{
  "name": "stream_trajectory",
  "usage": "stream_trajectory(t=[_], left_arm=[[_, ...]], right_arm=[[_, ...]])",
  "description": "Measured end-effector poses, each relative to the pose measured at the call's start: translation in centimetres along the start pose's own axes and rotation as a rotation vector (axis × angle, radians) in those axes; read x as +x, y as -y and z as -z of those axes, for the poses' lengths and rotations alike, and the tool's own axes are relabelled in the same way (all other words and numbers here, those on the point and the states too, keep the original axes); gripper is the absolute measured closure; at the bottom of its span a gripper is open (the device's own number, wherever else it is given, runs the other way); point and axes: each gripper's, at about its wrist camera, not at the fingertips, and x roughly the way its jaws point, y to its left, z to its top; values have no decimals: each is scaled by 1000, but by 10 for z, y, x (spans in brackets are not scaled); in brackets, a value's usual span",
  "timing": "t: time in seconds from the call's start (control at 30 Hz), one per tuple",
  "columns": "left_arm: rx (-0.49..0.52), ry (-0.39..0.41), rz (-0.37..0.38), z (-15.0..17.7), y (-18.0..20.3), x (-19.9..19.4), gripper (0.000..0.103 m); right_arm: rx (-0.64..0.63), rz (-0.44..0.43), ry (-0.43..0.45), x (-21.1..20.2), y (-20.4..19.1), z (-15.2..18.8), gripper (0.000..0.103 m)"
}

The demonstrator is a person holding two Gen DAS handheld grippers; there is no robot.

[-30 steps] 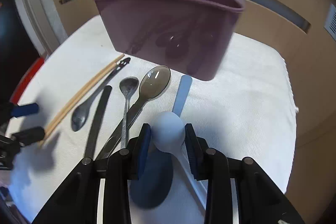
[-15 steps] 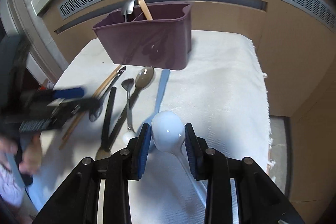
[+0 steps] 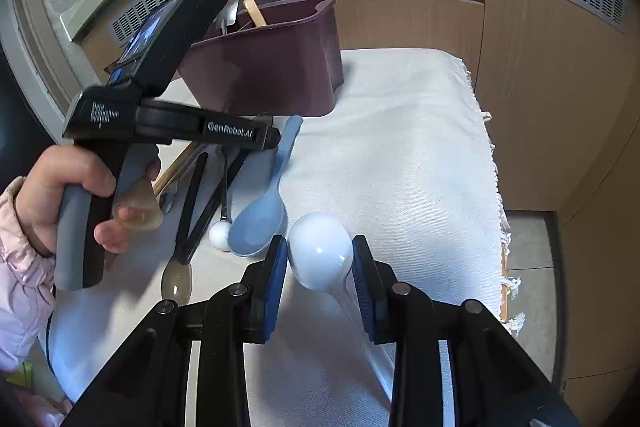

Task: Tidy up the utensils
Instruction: 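Grasp the white plastic spoon with the right tool while the left tool grasps a metal spoon, then lift both spoons and drop them into the maroon caddy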

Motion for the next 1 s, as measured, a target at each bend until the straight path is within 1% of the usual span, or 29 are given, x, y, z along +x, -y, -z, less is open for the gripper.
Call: stream_trajectory(t=[0.13,0.27,0.43,0.57,0.63,0.67,0.73,0.77,0.8,0.83,0.87,1.0], left_arm=[[17,35,7,9,1,-12,69],[9,90,25,25,-10,-34,69],[-21,152,78,60,-32,-69,69],[-37,166,111,95,-43,-89,69],[-41,175,111,109,-48,-95,69],[-42,181,109,114,-57,-99,69],[-51,188,120,120,-61,-103,69],[-60,187,133,122,-65,-104,69],[-64,187,137,128,-58,-106,69],[-70,188,140,130,-59,-106,69],[-73,188,142,131,-60,-106,69],[-89,190,155,135,-62,-107,69]], right_arm=[[11,-11,-1,2,2,0,73],[21,-30,-8,2,0,-3,73],[26,-66,-30,6,-12,-4,73],[10,-68,-53,10,-22,1,73],[-2,-61,-65,11,-28,5,72],[-9,-58,-70,11,-29,6,72],[-32,-44,-82,11,-33,8,71],[-46,-39,-89,11,-35,9,68],[-67,-30,-101,11,-38,9,67],[-90,-16,-108,11,-41,10,63],[-111,-4,-112,10,-42,10,62],[-195,38,-146,14,-48,11,62]])
